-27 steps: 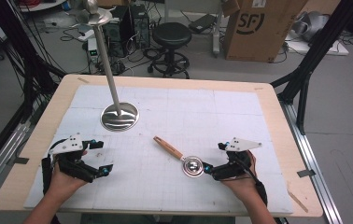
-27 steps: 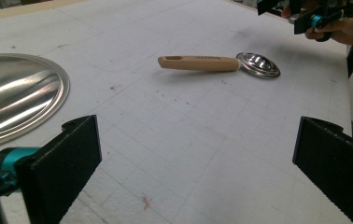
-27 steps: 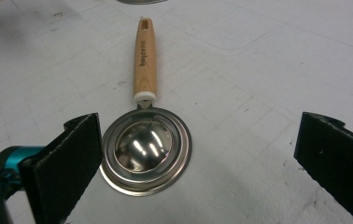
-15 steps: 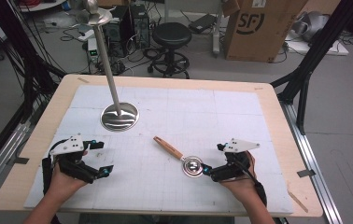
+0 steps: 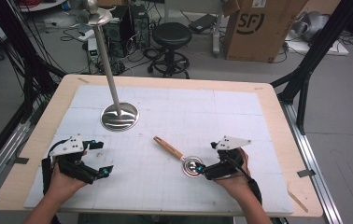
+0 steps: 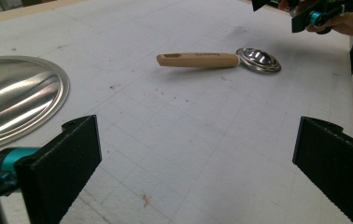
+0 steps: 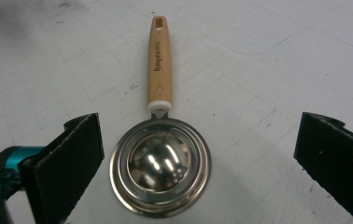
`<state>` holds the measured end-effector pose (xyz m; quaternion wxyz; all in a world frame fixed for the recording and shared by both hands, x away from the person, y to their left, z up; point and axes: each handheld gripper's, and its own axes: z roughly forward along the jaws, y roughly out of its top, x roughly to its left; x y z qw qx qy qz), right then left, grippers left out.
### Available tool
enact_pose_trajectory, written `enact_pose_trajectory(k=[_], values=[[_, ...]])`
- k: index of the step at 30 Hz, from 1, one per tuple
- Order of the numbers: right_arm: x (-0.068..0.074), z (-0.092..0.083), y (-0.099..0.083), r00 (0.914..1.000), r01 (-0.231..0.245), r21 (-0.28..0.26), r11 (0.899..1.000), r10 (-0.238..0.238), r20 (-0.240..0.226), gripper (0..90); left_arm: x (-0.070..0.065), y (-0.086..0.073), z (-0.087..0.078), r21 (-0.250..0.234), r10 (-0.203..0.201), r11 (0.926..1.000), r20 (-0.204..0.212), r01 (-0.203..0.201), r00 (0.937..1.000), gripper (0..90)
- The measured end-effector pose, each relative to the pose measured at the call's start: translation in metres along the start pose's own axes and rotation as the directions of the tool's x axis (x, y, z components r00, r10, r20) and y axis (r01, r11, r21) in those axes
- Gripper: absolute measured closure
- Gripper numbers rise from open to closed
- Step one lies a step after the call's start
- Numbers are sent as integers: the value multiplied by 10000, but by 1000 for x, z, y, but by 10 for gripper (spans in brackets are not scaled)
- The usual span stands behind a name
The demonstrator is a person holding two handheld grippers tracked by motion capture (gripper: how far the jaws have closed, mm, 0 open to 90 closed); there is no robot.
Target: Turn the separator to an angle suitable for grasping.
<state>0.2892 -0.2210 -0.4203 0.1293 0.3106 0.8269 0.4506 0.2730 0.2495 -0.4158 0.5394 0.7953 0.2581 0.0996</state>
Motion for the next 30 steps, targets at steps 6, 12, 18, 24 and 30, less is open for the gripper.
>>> enact_pose_trajectory(k=[6,12,18,24,30], values=[[1,3,12,9998,56,-25,10000,-55,188,3,1,0,4,135,82,9999,7,-82,10000,17],[0,9,25,9995,167,175,9997,-171,258,3,0,2,6,118,141,9998,63,-142,9999,17],[-1,20,33,9994,231,486,9985,-244,248,3,-1,4,8,66,261,9996,79,-262,9996,17],[-1,34,39,9995,289,950,9951,-298,79,3,-1,3,9,186,323,9993,75,-324,9995,17],[1,50,44,9989,454,1392,9892,-432,-192,4,-2,3,8,235,380,9990,27,-380,9993,17]])
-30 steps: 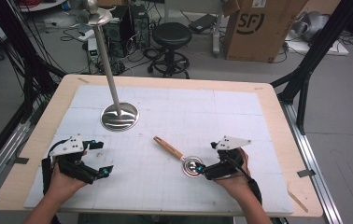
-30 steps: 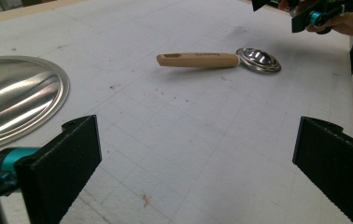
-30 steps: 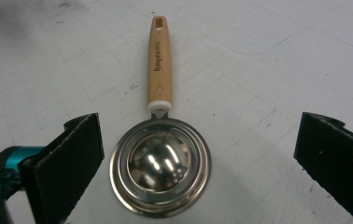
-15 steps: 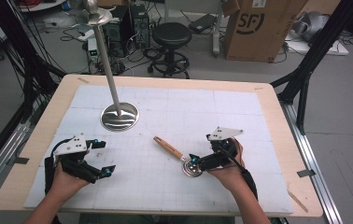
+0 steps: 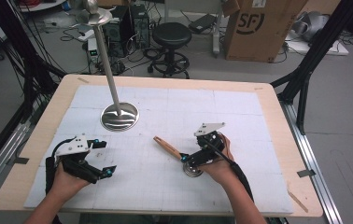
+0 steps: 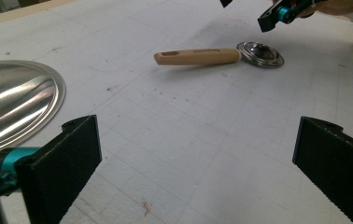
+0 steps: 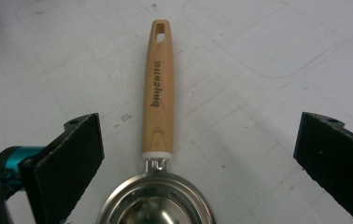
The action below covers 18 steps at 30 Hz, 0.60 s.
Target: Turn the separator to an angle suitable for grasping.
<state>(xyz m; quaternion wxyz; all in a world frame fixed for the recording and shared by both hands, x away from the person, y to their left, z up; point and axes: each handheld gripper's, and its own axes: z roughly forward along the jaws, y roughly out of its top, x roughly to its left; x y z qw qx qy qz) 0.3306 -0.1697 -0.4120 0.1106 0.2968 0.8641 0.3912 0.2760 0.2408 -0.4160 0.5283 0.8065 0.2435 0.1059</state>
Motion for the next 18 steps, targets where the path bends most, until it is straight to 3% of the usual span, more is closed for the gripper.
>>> enact_pose_trajectory(k=[7,13,14,18], values=[[7,17,2,9998,186,730,9972,-185,-14,17,-2,0,0,10,78,10000,12,-78,10000,17],[11,21,3,9996,234,1035,9944,-219,-156,82,-2,0,1,69,57,10000,-15,-57,10000,17],[12,22,3,9993,243,1172,9928,-208,-313,157,-2,1,1,68,98,9999,-38,-98,9999,17],[14,24,3,9992,331,1300,9910,-301,-247,189,-2,1,1,58,96,9999,-27,-95,10000,17]])
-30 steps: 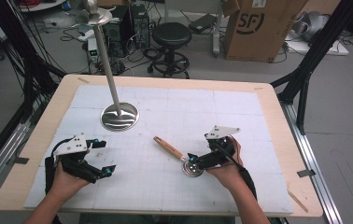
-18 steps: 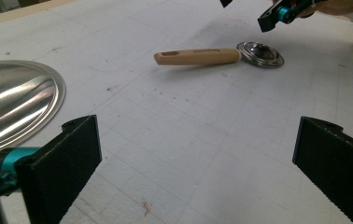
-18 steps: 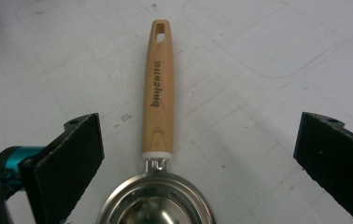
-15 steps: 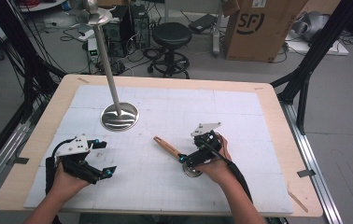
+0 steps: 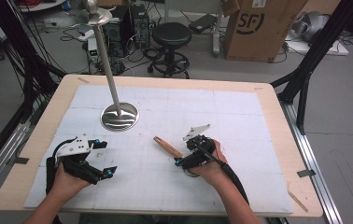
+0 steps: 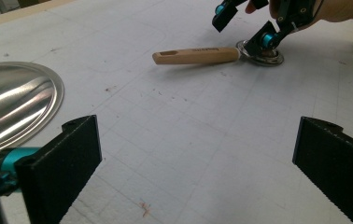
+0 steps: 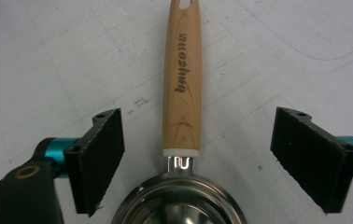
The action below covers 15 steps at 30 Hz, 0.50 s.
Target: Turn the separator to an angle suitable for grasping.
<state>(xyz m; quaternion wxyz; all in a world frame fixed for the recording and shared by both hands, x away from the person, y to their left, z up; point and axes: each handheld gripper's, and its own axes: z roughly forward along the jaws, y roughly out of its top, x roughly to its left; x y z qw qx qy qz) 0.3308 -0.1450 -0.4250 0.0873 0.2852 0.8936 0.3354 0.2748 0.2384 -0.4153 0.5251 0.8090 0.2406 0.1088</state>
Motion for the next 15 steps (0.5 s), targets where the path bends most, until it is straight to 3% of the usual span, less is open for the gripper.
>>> enact_pose_trajectory(k=[3,15], values=[[-1,1,0,9998,-42,166,9999,45,-184,292,0,0,0,15,6,10000,-17,-6,10000,17],[2,6,1,9997,-19,597,9982,33,-231,401,0,0,0,39,19,10000,-47,-19,10000,17]])
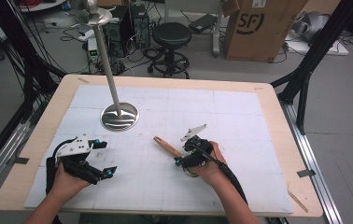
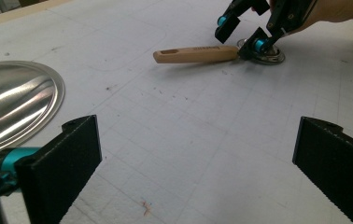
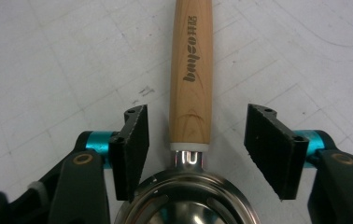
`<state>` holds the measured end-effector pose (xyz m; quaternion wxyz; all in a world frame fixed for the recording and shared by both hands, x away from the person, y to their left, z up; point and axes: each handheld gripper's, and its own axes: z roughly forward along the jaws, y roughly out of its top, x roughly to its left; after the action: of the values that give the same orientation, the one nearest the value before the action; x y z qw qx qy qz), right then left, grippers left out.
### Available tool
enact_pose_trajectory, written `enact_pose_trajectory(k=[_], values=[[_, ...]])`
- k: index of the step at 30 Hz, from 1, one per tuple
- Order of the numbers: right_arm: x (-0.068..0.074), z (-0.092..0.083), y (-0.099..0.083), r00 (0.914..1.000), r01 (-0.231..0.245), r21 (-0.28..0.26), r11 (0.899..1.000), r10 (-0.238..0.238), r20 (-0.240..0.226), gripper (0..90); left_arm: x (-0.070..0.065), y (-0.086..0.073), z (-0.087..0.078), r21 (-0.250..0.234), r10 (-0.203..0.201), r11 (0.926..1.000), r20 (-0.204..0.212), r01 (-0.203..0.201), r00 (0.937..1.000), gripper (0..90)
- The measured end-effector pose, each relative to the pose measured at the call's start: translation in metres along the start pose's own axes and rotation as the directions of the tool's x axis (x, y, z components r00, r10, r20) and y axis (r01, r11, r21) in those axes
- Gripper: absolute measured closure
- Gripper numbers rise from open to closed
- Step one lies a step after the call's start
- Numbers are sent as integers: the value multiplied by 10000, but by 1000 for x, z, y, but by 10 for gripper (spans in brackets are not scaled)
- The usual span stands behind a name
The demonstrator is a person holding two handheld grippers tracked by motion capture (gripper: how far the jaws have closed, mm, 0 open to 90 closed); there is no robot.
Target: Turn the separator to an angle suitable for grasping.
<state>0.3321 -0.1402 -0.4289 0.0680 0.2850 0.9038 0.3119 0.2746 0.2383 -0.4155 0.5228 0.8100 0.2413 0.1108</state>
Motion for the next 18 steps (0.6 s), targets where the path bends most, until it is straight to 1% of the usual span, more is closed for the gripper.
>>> enact_pose_trajectory(k=[1,5,8,11,13,14,16,18], values=[[1,0,1,10000,37,95,9999,-37,-23,431,0,0,0,31,30,10000,-8,-30,10000,17],[2,2,3,9999,119,300,9995,-120,29,491,0,0,0,51,31,10000,7,-31,10000,17],[3,3,5,9997,201,503,9985,-208,147,509,0,0,0,10,36,10000,4,-36,10000,17],[3,4,7,9996,160,708,9974,-176,229,528,-1,0,0,25,50,10000,-2,-50,10000,17],[3,5,8,9992,249,853,9960,-274,291,535,-1,0,0,28,59,10000,-6,-59,10000,17],[3,5,9,9993,230,938,9953,-256,276,543,-1,0,0,45,86,10000,14,-86,10000,17],[4,5,11,9989,305,1097,9935,-342,327,556,-1,0,0,58,89,9999,32,-89,10000,17],[4,5,13,9986,435,1205,9918,-469,261,575,-2,0,1,64,66,10000,26,-66,10000,17]])
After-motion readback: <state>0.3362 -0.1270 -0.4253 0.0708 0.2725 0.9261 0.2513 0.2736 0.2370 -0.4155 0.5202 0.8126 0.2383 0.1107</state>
